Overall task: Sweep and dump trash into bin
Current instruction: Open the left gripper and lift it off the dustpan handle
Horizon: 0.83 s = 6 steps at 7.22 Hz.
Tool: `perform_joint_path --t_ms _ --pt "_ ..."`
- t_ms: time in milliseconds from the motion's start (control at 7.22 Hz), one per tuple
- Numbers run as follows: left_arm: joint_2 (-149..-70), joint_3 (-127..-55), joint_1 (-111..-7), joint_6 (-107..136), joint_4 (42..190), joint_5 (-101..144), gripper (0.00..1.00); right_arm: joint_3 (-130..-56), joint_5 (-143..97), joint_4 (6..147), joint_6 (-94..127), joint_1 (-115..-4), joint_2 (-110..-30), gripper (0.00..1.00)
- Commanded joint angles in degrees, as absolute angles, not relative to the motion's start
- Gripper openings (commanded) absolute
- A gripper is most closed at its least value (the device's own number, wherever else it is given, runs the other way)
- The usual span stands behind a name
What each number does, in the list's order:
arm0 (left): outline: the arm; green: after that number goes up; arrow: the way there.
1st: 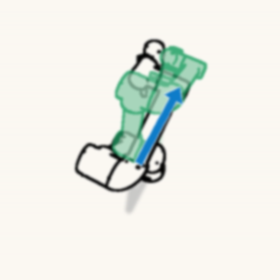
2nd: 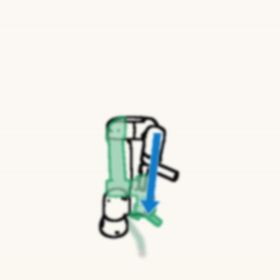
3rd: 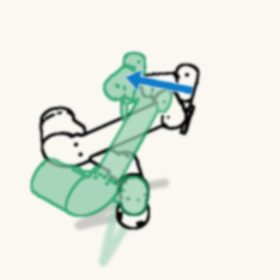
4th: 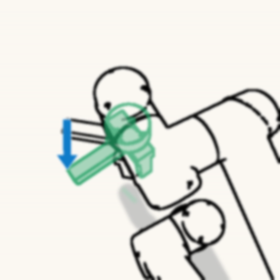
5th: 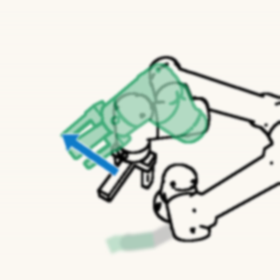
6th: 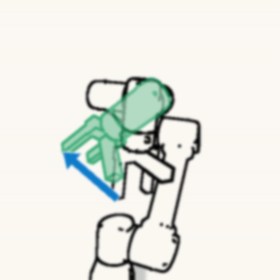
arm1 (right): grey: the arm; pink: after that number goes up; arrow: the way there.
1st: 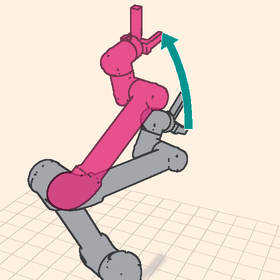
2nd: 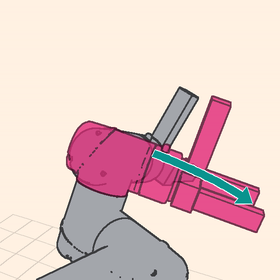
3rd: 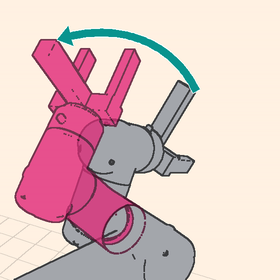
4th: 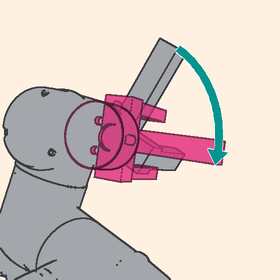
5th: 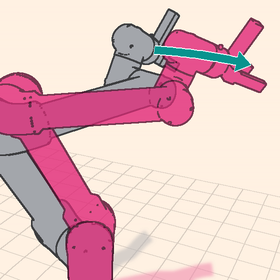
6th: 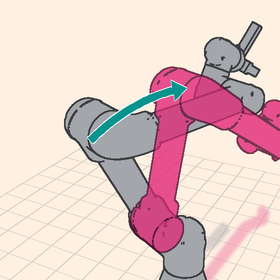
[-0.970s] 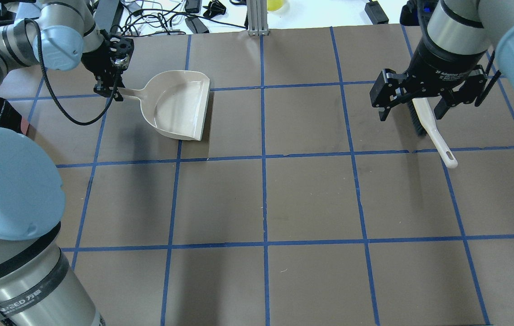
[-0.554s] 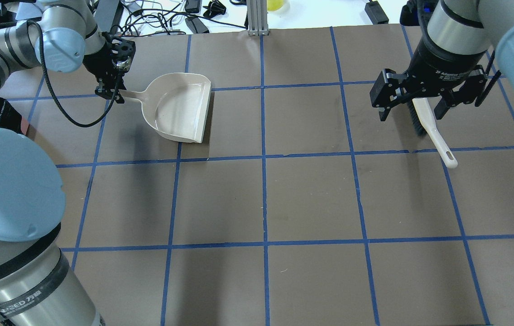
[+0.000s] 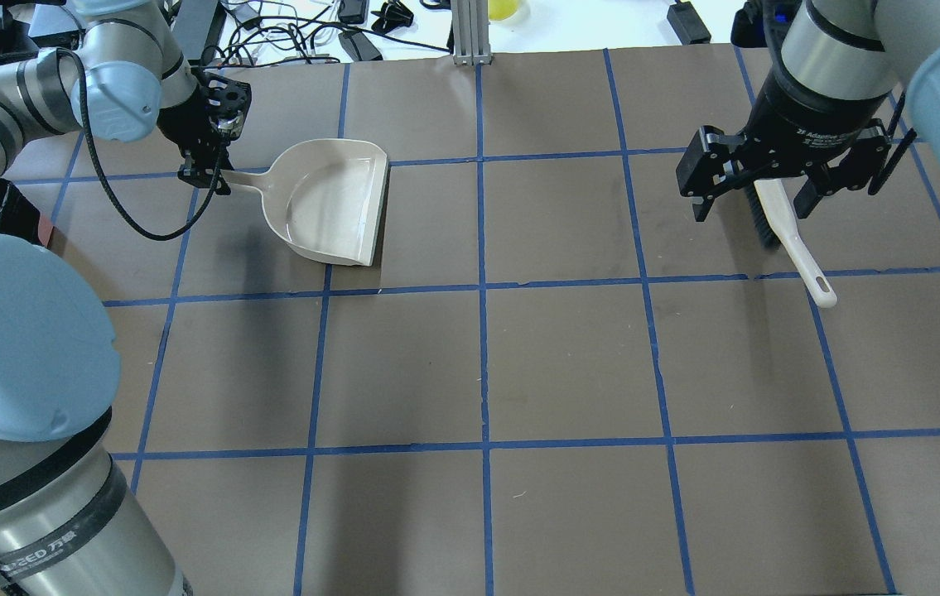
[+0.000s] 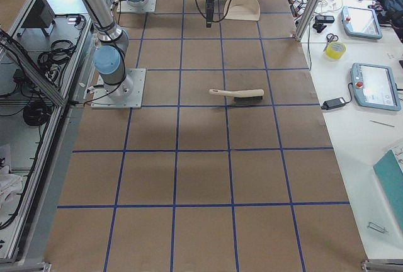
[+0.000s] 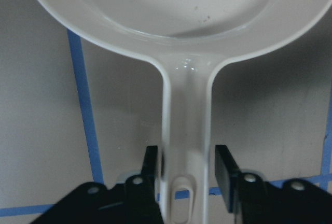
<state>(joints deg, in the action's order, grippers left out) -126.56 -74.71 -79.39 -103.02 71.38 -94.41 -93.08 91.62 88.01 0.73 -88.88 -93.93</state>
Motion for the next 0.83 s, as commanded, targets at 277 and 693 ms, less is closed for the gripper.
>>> perform_joint_path --t_ms 277,693 --pt "-121.14 -71.30 -84.62 -89.35 79.57 -93.96 0.78 -93.08 91.67 87.98 0.79 -88.86 -93.96 1.00" --pt "-114.98 -69.78 -86.48 -74.78 86.74 -93.96 0.77 -93.08 91.67 87.89 0.79 -88.86 -93.96 1.00"
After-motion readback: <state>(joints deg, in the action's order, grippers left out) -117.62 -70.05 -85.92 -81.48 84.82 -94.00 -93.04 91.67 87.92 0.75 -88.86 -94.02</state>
